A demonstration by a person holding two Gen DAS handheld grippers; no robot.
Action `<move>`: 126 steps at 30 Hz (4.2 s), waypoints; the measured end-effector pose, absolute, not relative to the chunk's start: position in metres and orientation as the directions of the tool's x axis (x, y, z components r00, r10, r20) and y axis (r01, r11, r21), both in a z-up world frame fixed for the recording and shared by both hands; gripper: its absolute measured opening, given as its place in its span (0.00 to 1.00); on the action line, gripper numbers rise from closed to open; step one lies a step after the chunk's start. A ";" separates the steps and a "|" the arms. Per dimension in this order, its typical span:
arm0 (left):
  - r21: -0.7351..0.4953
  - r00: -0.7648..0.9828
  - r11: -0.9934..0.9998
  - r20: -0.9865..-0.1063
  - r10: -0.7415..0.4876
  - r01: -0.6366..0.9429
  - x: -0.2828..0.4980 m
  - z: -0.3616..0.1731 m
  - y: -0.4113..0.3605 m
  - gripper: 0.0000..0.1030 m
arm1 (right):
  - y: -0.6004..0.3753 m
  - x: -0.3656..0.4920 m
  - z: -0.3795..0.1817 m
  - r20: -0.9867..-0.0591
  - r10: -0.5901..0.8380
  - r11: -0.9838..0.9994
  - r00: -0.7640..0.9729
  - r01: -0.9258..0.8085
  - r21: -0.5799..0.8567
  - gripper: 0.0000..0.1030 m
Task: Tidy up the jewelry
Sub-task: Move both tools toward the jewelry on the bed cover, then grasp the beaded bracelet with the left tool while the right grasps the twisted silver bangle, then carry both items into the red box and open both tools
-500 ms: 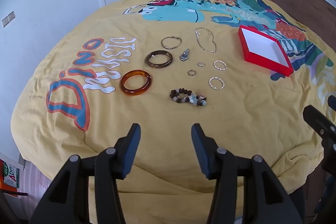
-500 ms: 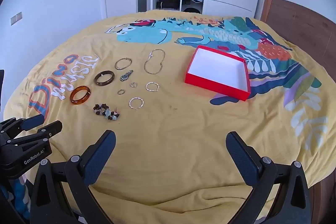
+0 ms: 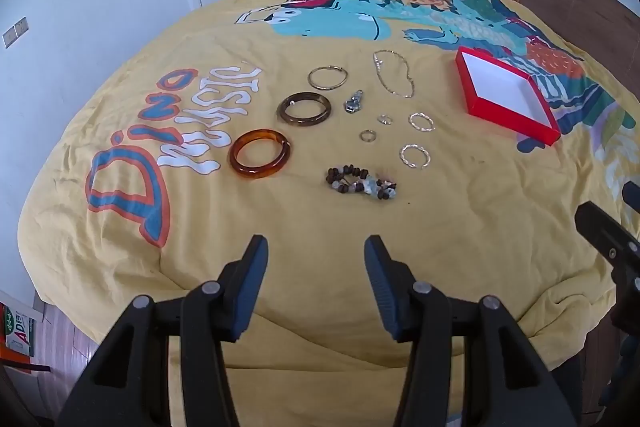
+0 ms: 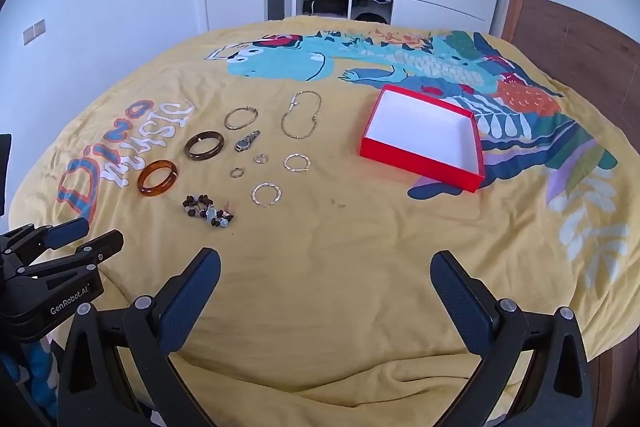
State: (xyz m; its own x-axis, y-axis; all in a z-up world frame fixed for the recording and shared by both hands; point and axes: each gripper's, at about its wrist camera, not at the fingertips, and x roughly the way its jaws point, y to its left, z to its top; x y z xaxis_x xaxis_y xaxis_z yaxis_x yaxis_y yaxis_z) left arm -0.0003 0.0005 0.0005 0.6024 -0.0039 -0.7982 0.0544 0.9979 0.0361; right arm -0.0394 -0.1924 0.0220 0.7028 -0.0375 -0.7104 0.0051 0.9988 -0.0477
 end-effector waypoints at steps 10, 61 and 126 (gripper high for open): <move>0.043 0.604 0.998 -0.797 0.001 0.055 -0.001 -0.006 0.004 0.47 | -0.187 -0.033 0.018 -0.724 -0.023 0.999 0.690 -0.009 -0.041 1.00; -0.166 0.477 0.986 -0.868 -0.136 -0.021 0.119 -0.085 0.019 0.46 | -0.176 0.117 -0.082 -0.791 0.337 0.940 0.511 -0.235 0.248 0.68; -0.132 0.646 0.920 -0.675 -0.357 0.370 0.203 0.067 -0.182 0.07 | -0.348 0.141 0.017 -0.663 0.144 0.987 0.734 -0.062 0.145 0.38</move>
